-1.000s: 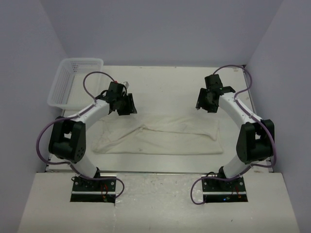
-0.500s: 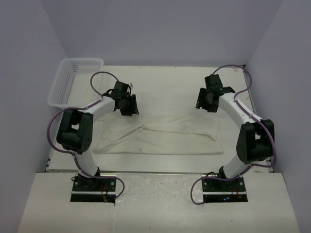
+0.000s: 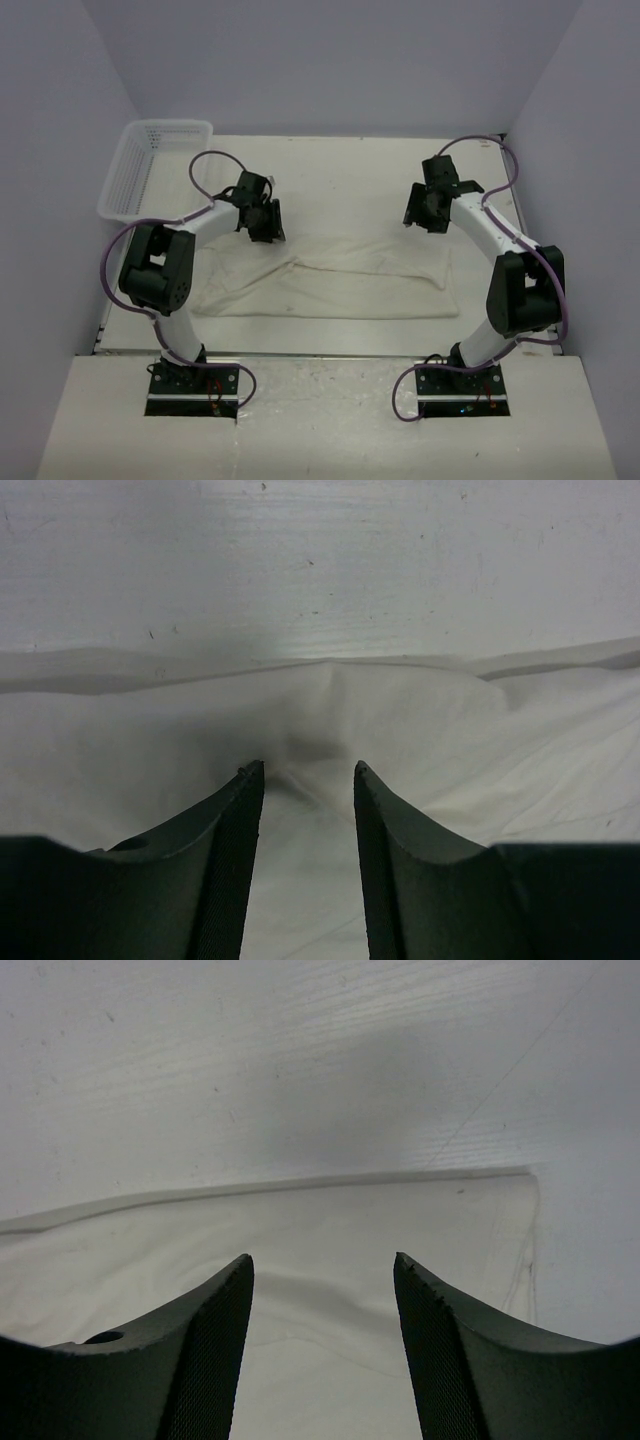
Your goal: Fold and stack the t-shirts
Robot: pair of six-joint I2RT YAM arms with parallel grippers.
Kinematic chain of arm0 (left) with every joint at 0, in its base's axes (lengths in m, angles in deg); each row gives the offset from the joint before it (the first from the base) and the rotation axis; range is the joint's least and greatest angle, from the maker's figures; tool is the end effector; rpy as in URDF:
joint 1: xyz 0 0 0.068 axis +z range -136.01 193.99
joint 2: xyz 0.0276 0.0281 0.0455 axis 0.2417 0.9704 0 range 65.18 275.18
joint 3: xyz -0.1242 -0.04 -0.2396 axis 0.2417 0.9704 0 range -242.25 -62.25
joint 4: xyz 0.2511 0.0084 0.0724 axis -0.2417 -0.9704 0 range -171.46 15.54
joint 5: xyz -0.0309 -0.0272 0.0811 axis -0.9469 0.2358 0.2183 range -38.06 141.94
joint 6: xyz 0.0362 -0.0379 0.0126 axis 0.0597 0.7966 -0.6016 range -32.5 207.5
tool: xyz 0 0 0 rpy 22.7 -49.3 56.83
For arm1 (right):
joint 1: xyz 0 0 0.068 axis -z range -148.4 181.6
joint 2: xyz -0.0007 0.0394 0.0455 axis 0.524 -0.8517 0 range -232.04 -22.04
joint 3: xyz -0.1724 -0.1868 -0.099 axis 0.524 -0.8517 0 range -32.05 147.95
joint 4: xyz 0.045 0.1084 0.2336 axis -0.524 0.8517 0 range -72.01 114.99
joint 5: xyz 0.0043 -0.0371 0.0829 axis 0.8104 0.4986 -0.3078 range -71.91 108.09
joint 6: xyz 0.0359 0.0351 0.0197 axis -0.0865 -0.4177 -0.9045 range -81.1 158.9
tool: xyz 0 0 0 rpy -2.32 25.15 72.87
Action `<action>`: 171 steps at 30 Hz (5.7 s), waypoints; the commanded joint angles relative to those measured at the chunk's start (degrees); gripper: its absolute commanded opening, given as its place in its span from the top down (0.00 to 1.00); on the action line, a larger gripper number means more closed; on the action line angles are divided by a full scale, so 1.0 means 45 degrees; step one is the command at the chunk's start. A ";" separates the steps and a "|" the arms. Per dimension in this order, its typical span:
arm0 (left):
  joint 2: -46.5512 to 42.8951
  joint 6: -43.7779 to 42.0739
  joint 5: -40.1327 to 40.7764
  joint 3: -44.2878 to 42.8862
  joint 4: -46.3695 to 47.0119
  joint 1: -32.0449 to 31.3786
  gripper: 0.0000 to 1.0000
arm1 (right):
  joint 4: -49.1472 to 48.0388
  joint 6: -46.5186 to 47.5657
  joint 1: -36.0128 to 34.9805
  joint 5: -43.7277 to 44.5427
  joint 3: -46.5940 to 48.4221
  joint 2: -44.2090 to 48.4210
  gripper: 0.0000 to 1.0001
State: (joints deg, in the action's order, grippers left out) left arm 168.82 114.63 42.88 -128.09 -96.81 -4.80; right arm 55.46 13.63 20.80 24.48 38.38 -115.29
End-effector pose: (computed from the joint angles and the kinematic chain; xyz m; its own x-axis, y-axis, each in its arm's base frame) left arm 0.3457 -0.1234 0.1726 -0.9097 -0.1662 -0.3807 -0.0253 0.9369 -0.3486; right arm 0.3331 0.0596 0.2423 -0.8279 0.2741 -0.4894 0.2449 0.9616 0.1242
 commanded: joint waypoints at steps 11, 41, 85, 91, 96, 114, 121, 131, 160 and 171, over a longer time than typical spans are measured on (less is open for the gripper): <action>-0.0705 -0.0229 0.0275 0.1018 0.0181 -0.0181 0.68 | -0.0456 0.0070 0.0058 -0.0268 -0.0202 0.0352 0.40; -0.5526 0.0999 -0.0153 0.3182 -0.0795 -0.1273 1.00 | -0.0378 -0.0242 0.0058 -0.0386 -0.0593 0.0957 0.40; -0.1702 0.2505 0.4435 -0.0016 -0.3374 -0.0826 1.00 | 0.0364 -0.0790 0.1736 0.1335 -0.1199 -0.0507 0.39; -0.1565 0.2349 0.4689 0.0120 -0.3276 -0.0591 1.00 | 0.0247 -0.0731 0.2343 0.0904 -0.1628 -0.0644 0.40; -0.1156 0.2056 0.4124 0.0218 -0.3003 -0.0337 1.00 | 0.0110 -0.0574 0.2870 0.0103 -0.1668 -0.0878 0.43; -0.0765 0.1880 0.3849 0.0413 -0.2730 -0.0161 1.00 | -0.0202 -0.0398 0.2949 -0.0484 -0.1336 -0.1504 0.65; -0.0667 0.1978 0.3791 0.0842 -0.2592 -0.0161 1.00 | -0.0144 -0.0535 0.2968 0.0101 -0.1160 -0.1328 0.74; -0.0315 0.2056 0.3927 0.1057 -0.2534 -0.0161 1.00 | 0.0344 -0.0360 0.2968 0.0630 -0.0029 -0.1542 0.98; -0.0821 0.1626 0.4103 0.1331 -0.2612 -0.0161 1.00 | 0.2939 -0.0691 0.3144 0.3402 0.4250 -0.5019 0.80; -0.1253 0.1743 0.5255 0.0650 -0.3392 -0.0161 1.00 | 0.0877 0.0128 0.2637 -0.0457 0.1912 -0.1702 0.87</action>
State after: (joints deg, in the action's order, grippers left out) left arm 165.06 123.64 62.35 -123.24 -109.57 -6.02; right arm 64.49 12.60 34.08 30.66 49.82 -130.68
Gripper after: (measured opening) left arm 0.002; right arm 0.136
